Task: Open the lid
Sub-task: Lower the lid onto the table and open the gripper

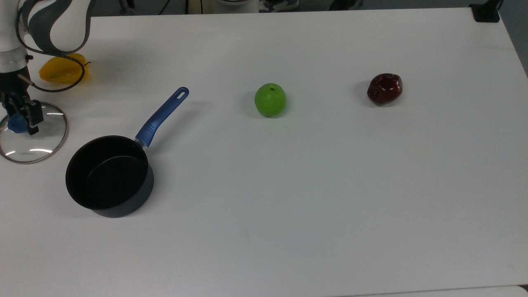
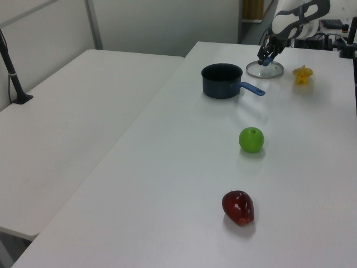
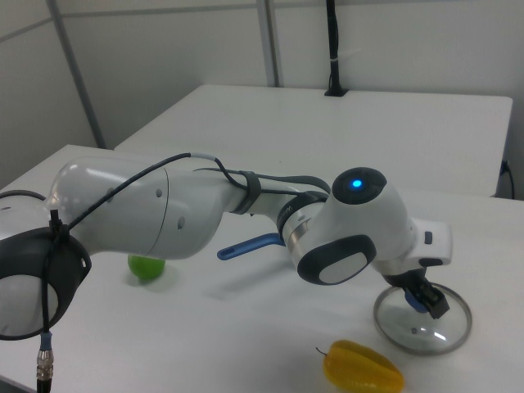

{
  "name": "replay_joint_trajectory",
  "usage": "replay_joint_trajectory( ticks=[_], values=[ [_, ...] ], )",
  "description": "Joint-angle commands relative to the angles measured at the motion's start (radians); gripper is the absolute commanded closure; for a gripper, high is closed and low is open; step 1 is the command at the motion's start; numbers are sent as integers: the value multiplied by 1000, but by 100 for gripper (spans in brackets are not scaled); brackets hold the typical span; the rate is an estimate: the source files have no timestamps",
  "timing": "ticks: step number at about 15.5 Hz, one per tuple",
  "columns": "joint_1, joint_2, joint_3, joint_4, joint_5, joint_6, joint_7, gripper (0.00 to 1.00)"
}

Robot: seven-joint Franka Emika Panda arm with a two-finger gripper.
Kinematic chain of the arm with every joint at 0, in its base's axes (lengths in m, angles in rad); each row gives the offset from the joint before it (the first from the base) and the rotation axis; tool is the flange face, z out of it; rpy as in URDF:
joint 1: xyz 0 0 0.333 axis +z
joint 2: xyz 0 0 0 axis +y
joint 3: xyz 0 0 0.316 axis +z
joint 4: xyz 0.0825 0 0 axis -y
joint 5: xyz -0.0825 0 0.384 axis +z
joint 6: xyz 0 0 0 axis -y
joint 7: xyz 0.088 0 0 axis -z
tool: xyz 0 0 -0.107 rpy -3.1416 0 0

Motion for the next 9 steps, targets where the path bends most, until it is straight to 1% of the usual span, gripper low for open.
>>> replay_joint_trajectory(
  ticks=[1,3,5,6,8,9],
  values=[
    [15,-23,-11,-15,19,17,-14,0],
    [15,-59,-11,-18,22,13,-12,0],
    [18,-116,-11,-16,24,-57,-11,0],
    [33,-153,-11,-15,15,-108,2,0],
    [87,-226,-12,-15,7,-212,54,0],
    [116,-263,-12,-15,-11,-280,93,0]
  ],
)
